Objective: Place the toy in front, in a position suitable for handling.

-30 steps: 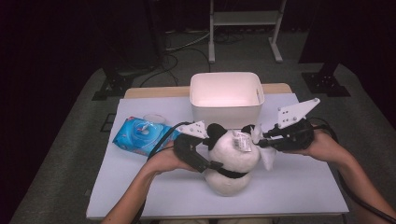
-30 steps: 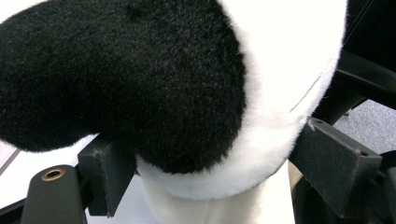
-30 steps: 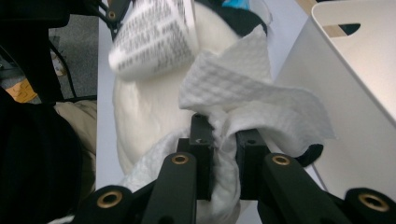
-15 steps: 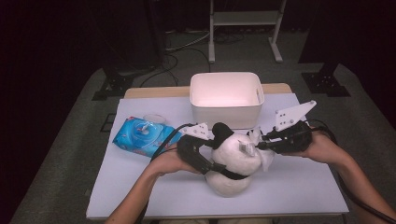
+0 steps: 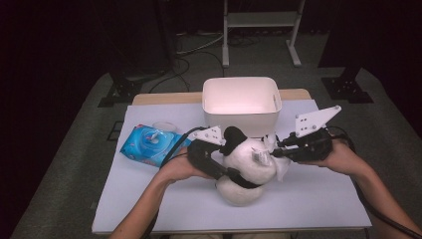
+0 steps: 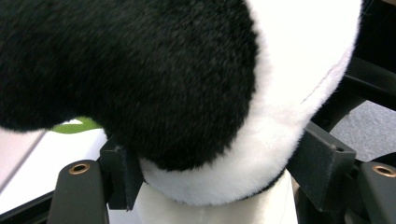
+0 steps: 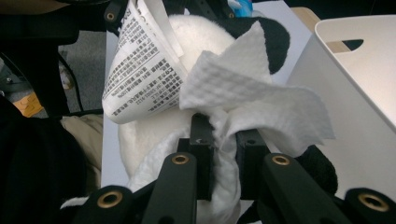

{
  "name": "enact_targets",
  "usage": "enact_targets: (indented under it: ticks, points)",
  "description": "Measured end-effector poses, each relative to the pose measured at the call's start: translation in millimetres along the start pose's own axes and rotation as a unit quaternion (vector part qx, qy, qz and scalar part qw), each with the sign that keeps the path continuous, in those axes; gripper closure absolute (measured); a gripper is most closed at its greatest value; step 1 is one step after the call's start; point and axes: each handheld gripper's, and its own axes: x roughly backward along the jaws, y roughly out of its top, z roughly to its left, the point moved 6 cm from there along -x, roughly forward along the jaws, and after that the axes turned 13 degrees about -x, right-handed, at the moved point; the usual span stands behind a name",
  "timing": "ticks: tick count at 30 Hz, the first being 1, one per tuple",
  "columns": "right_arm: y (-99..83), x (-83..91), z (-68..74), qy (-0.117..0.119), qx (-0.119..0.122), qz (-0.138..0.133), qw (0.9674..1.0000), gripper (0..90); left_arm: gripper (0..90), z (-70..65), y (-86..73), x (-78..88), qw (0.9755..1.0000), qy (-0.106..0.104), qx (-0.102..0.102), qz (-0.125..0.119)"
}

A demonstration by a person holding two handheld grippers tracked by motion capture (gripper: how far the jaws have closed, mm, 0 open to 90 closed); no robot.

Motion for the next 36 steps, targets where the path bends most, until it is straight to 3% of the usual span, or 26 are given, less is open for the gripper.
enact_targets:
  ticks: [3, 6, 8, 14, 22, 27, 32, 36]
  points:
    - [0.9, -4.5, 0.1, 0.003, -0.003, 0.0, 1.0, 80.0, 27.9, 0.3, -0.4, 8.2, 1.0, 0.004, -0.003, 0.004]
    - [-6.4, -13.3, -0.5, 0.003, -0.001, 0.023, 0.9997, 79.9, 27.8, -2.0, -8.0, 3.8, 0.9998, 0.001, 0.003, 0.019]
    - [-11.2, -17.1, -1.5, 0.002, -0.002, 0.033, 0.9994, 79.9, 27.9, -2.4, -10.5, 0.4, 0.9999, 0.0, 0.007, 0.009]
    - [-9.6, -12.1, -1.8, -0.006, 0.002, 0.041, 0.9992, 79.9, 28.0, -2.5, -7.2, -4.2, 0.9999, -0.004, 0.002, 0.01]
    - [-3.2, -9.7, 0.0, -0.008, 0.009, 0.035, 0.9993, 79.8, 28.0, -3.8, -5.5, -6.4, 0.9998, -0.007, -0.002, 0.016]
    - [8.6, -5.2, 4.3, 0.003, 0.012, 0.012, 0.9999, 79.8, 28.0, -7.5, -1.0, -15.1, 0.9997, -0.014, -0.013, 0.017]
    - [17.3, -8.1, 9.8, 0.005, 0.024, 0.02, 0.9995, 79.8, 28.0, -8.2, 0.9, -18.9, 0.9995, -0.016, -0.017, 0.022]
    - [12.4, -7.3, 7.5, 0.004, 0.018, 0.022, 0.9996, 79.8, 28.7, -7.8, -0.6, -18.2, 0.9995, -0.018, -0.015, 0.02]
